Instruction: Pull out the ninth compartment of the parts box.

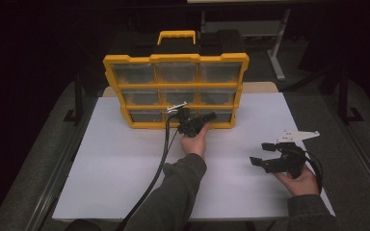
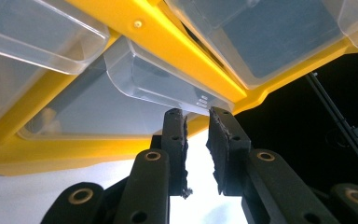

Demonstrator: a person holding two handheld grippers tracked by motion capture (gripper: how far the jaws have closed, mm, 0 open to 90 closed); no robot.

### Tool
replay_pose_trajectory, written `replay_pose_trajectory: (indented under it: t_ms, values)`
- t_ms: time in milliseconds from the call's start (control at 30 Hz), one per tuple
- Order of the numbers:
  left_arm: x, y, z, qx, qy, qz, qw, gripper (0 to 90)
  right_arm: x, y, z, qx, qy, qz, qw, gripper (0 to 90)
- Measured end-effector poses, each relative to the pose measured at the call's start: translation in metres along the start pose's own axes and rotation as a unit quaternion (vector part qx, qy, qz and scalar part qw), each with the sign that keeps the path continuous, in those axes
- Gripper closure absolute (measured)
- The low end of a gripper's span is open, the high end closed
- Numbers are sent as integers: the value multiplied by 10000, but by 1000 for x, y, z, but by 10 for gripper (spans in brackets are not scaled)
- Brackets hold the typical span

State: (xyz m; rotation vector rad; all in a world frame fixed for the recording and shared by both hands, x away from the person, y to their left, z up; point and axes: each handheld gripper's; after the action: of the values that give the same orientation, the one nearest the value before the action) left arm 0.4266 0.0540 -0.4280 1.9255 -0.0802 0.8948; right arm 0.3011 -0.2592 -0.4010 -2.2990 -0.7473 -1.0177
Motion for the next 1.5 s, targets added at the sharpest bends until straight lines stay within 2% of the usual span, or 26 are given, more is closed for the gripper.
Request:
replay_pose_trajectory:
  t_ms: [600,1500]
  values:
    - [-7,4,-11,-51,-107,74,9999,757,0,0,-2,-22,2,60,10000,209]
    - [-17,9,-20,-120,-149,143,9997,758,-2,0,1,-13,-113,-11,9999,209]
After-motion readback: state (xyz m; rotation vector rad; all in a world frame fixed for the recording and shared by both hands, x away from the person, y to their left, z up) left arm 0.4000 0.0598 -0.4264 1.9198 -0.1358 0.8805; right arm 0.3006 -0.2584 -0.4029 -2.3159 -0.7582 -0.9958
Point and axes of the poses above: each handheld gripper's, and its own axes: z roughly forward along the jaws, x roughly out of its top, y roughly to its right, and after that the axes turned 4 degrees about z, right-handed
